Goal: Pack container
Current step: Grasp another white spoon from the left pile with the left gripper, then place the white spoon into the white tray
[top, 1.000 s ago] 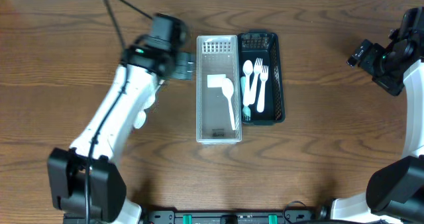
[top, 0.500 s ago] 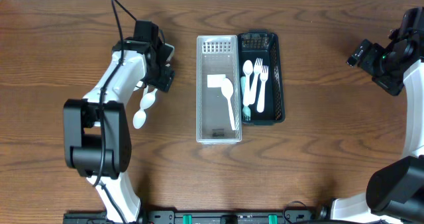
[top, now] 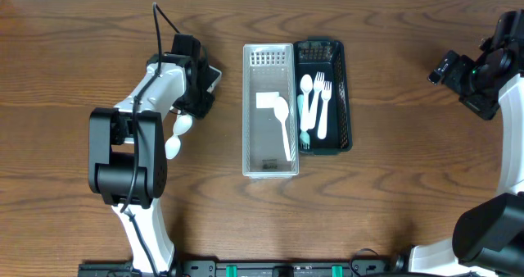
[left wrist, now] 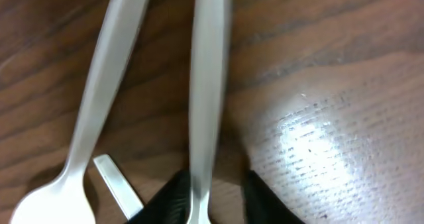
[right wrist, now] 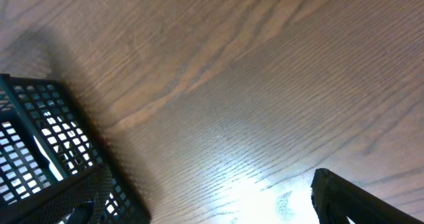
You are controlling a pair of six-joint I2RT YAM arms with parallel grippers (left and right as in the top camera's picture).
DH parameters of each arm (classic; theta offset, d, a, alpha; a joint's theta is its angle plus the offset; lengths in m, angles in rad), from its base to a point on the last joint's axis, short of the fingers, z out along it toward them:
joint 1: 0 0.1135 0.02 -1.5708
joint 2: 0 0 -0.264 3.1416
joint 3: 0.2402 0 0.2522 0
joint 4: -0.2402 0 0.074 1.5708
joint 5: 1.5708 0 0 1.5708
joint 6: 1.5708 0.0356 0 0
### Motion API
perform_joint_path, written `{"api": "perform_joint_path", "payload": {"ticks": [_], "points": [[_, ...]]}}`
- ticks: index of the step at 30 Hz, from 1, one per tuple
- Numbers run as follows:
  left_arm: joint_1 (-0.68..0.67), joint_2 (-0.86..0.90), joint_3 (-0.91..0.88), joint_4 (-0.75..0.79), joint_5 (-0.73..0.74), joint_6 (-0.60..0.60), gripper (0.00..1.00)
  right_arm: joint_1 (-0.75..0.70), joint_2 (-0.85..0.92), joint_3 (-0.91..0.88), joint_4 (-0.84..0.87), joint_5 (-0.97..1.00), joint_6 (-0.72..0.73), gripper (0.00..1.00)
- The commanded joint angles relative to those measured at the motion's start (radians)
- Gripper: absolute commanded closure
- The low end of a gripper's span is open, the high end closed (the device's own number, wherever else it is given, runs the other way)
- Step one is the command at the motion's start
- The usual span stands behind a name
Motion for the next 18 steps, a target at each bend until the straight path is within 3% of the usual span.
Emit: {"api": "perform_joint_path", "payload": {"ticks": [1,2,9,18], "points": [[0.000,0.007,-0.006,-0.019,0.010,0.010,0.87,0.001,0.000,-0.002,0.000,-0.004,0.013,0.01],[0.000,0.007,-0.006,-0.027,0.009,0.010,0.94,0.001,0.000,-0.002,0.000,-0.004,0.013,0.01],[-0.010,-0.057,0.020,-0.111,0.006,-0.062,0.94,0.001,0.000,-0.002,0.002,-0.004,0.013,0.01],[-0.154,-0.345,0.106,-0.150,0.068,-0.332,0.94,0.001,0.000,-0.002,0.011,-0.004,0.013,0.01]]}}
